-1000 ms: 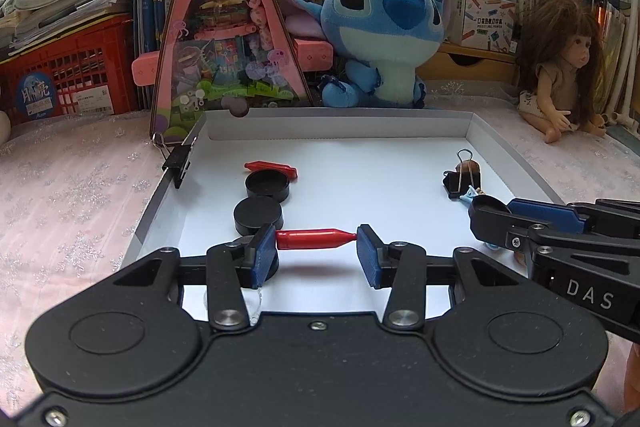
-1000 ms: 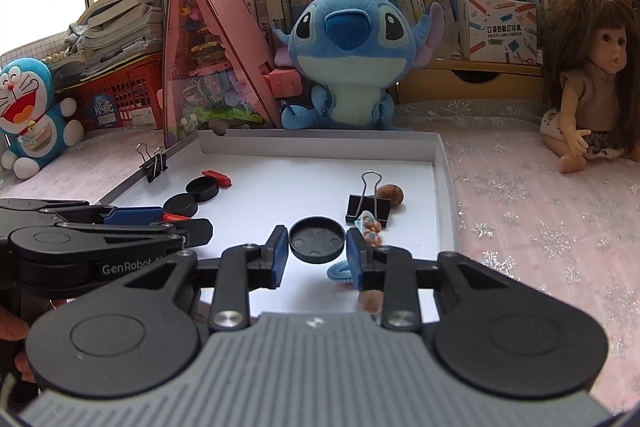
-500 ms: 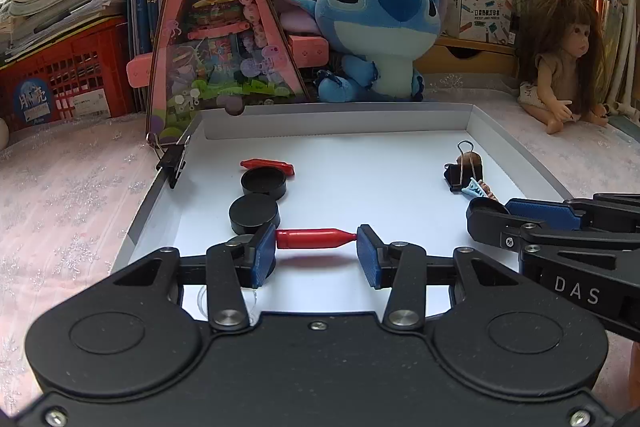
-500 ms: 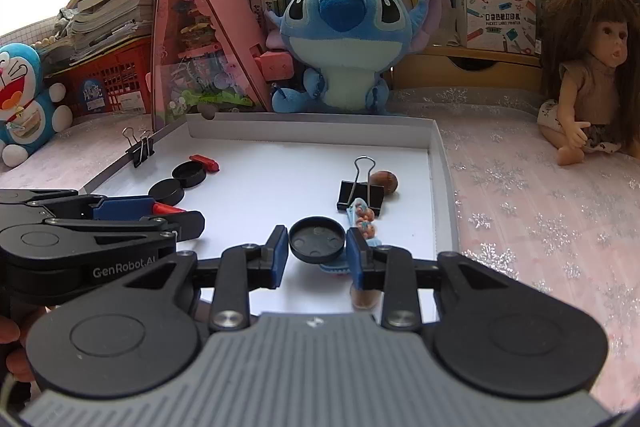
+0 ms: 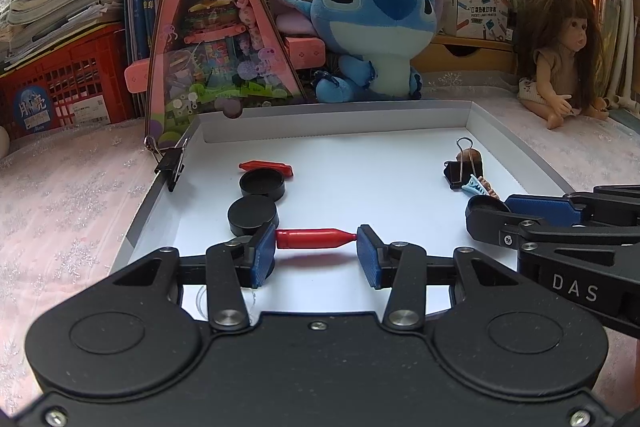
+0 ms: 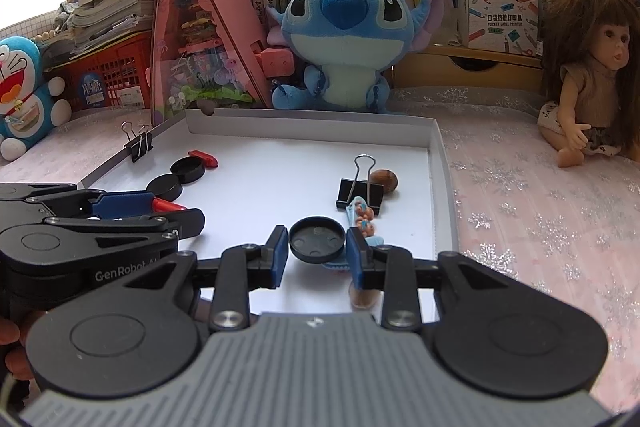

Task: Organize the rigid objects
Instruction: 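Carry red marker and black lid into the tray and open both grippers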

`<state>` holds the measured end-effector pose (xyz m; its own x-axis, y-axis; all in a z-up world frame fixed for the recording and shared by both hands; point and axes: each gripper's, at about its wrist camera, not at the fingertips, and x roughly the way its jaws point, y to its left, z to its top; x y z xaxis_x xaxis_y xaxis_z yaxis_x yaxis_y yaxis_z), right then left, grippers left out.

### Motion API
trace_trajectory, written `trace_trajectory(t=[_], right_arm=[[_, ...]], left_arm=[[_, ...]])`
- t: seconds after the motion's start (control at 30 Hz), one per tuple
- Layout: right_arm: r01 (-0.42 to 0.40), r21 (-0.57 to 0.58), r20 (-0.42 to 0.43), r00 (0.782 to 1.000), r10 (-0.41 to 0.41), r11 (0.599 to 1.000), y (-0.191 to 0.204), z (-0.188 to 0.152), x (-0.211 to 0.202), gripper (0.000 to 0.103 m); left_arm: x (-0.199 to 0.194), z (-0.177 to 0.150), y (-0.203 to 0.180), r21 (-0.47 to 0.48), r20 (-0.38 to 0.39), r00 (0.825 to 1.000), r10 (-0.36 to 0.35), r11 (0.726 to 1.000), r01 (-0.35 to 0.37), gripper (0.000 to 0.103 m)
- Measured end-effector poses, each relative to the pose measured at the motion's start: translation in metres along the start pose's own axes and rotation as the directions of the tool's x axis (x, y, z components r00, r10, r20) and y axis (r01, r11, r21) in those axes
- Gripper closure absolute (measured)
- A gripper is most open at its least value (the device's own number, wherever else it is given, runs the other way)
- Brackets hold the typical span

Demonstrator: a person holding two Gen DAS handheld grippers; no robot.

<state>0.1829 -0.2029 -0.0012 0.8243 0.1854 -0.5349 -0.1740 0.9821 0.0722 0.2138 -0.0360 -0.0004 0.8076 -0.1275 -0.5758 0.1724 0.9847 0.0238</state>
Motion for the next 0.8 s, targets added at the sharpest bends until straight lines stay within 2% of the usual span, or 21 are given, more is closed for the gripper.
trace_trajectory(t=[0.23, 0.53, 0.67, 0.8], right_arm=[[-0.006, -0.031, -0.022, 1.000, 0.005, 1.000, 0.0042, 0.0018, 0.0009, 0.065], [-0.025, -0.011, -0.030, 0.999, 0.024, 1.000, 0.0019, 0.0047, -0.0011, 0.060], [-0.016, -0.017, -0.023, 1.000, 0.016, 1.000, 0.0014, 0.0054, -0.0041, 0.049], [-0.012, -0.018, -0.020, 1.000, 0.012, 1.000, 0.0012, 0.0065, -0.0080, 0.048]], left_arm=[[-0.0001, -0.0004, -0.0004, 0.006, 0.000, 1.000, 0.003, 1.000, -0.003, 0.061], [-0.0026, 0.0010, -0.0028, 0.023, -0.014, 1.000, 0.004, 1.000, -0.003, 0.058], [-0.0050, 0.0006, -0.0025, 0.025, -0.017, 1.000, 0.009, 1.000, -0.009, 0.055], [-0.0093, 0.0009, -0.0030, 0.029, -0.015, 1.000, 0.015, 0.999, -0.015, 0.052]])
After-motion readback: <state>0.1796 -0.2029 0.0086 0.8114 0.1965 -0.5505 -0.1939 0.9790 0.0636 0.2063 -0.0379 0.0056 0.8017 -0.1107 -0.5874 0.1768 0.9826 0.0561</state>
